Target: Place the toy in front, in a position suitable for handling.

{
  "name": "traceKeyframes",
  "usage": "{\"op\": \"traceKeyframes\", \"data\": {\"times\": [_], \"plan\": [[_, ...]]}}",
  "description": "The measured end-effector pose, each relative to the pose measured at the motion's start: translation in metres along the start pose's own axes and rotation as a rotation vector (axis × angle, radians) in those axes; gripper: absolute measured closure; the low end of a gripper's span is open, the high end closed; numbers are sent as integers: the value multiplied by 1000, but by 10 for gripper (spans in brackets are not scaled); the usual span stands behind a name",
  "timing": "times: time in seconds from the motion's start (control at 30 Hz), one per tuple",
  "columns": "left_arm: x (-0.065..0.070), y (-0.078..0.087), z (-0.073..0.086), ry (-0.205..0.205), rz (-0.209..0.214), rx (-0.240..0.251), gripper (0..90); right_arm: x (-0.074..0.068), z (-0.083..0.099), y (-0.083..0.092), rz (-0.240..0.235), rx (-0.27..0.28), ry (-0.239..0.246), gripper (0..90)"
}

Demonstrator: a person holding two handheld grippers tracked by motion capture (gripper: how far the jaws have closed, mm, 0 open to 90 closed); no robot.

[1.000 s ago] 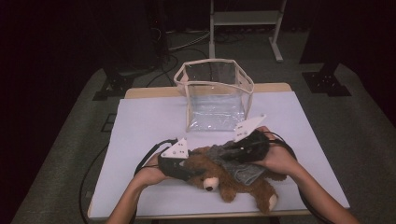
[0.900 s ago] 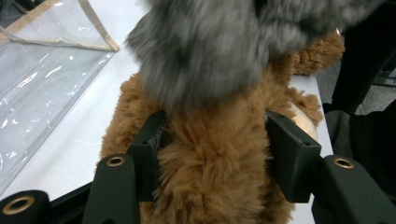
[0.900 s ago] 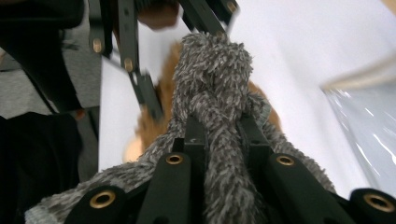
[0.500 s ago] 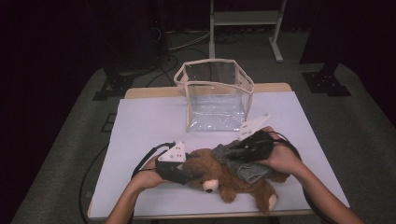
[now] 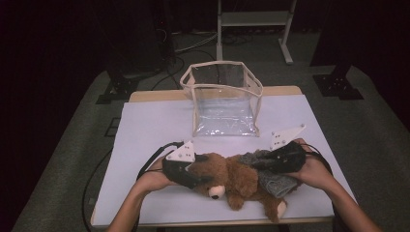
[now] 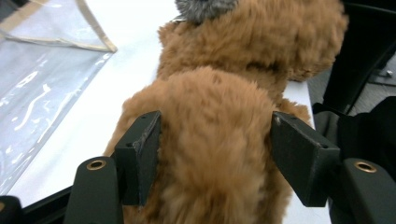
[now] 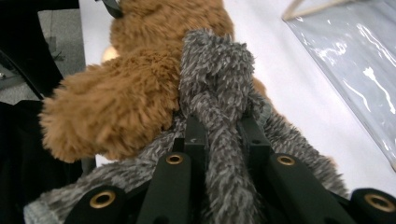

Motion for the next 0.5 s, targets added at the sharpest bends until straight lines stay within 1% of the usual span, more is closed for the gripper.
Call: {"op": "traceKeyframes", "data": {"times": [0.03,0.1,0.17,0.2,0.33,0.4,0.43,0.5], "plan": [[0,-2,0,-17,-3,-23,373,-2,-3,-2,0,1,17,763],[-1,-6,2,-14,-9,-58,420,-6,-7,-7,5,-7,38,762],[0,-7,5,-14,-8,-71,449,-6,-10,-9,15,-12,54,761],[1,-7,7,-7,-4,-63,460,-6,-9,-7,18,-9,53,761],[4,-5,12,6,7,-50,467,0,1,5,28,18,19,760],[5,-4,13,9,7,-42,467,2,11,14,43,31,-15,760],[6,-4,13,4,7,-41,467,2,15,18,48,38,-27,760],[7,-4,13,9,9,-36,467,4,28,27,64,51,-48,760]]}}
Point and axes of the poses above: each handheld gripper's, and its own axes: y roughly backward along the jaws, z roughly out of its underside, x roughly to its right, the point moved 10 cm from there along -y, roughly forward along the jaws, and after that the axes turned 1 degree about -z, right-handed, at the moved point
